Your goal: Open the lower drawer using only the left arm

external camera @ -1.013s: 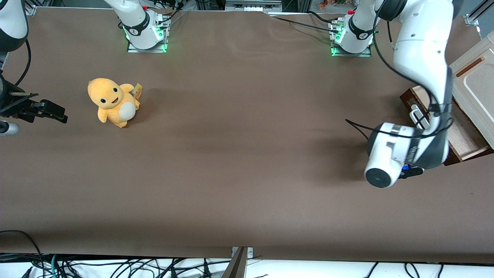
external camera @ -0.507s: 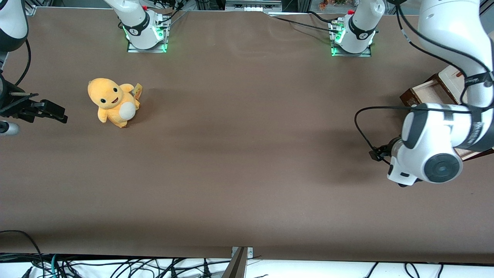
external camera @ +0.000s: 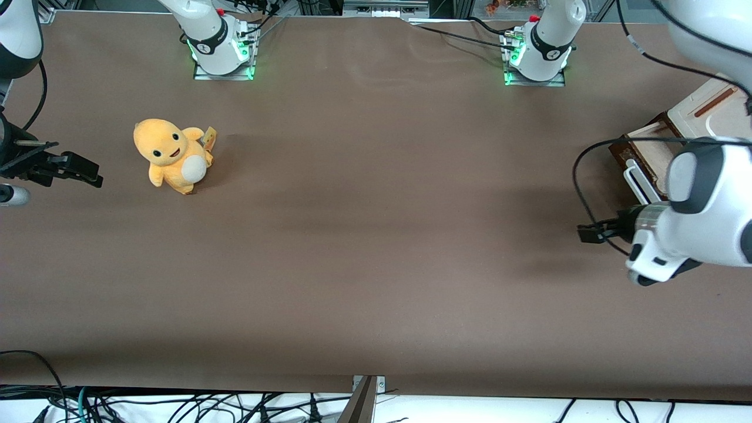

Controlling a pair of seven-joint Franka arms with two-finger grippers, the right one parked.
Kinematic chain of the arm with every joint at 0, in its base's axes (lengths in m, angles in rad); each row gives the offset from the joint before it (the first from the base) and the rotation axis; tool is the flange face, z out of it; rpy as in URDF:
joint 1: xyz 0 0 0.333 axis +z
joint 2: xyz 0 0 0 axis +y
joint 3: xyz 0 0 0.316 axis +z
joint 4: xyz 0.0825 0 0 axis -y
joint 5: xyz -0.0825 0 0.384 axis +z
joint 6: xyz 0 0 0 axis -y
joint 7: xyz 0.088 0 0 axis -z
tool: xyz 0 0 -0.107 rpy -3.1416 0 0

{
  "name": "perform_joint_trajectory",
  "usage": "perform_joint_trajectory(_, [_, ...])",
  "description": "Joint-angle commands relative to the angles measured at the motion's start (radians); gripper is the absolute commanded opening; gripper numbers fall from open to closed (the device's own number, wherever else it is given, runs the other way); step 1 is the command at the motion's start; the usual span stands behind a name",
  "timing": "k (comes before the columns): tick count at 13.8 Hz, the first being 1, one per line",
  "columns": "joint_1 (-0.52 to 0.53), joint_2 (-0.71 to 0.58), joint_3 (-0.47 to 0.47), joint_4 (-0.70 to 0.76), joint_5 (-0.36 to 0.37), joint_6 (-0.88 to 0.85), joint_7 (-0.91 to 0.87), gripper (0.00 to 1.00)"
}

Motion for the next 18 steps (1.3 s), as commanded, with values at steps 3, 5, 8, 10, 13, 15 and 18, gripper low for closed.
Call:
perform_joint_trajectory(3, [0.027,-0.213,-0.006,-0.246,-0.026,0.177,0.283,1.0])
perform_joint_trajectory(5, [0.01,-0.327,0.048,-0.405,-0.029,0.269,0.374,1.0])
perform_joint_trajectory(8, [-0.007,-0.441,0.053,-0.454,-0.015,0.283,0.486,1.0])
perform_joint_trajectory(10, [-0.028,-0.502,0.056,-0.46,-0.009,0.277,0.564,1.0])
perform_joint_trajectory(13, [-0.047,-0.556,0.056,-0.462,-0.008,0.196,0.585,1.0])
perform_joint_trajectory(15, [-0.05,-0.58,0.056,-0.46,-0.003,0.136,0.582,1.0])
perform_joint_trajectory(18, [-0.062,-0.582,0.054,-0.462,-0.003,0.116,0.493,1.0])
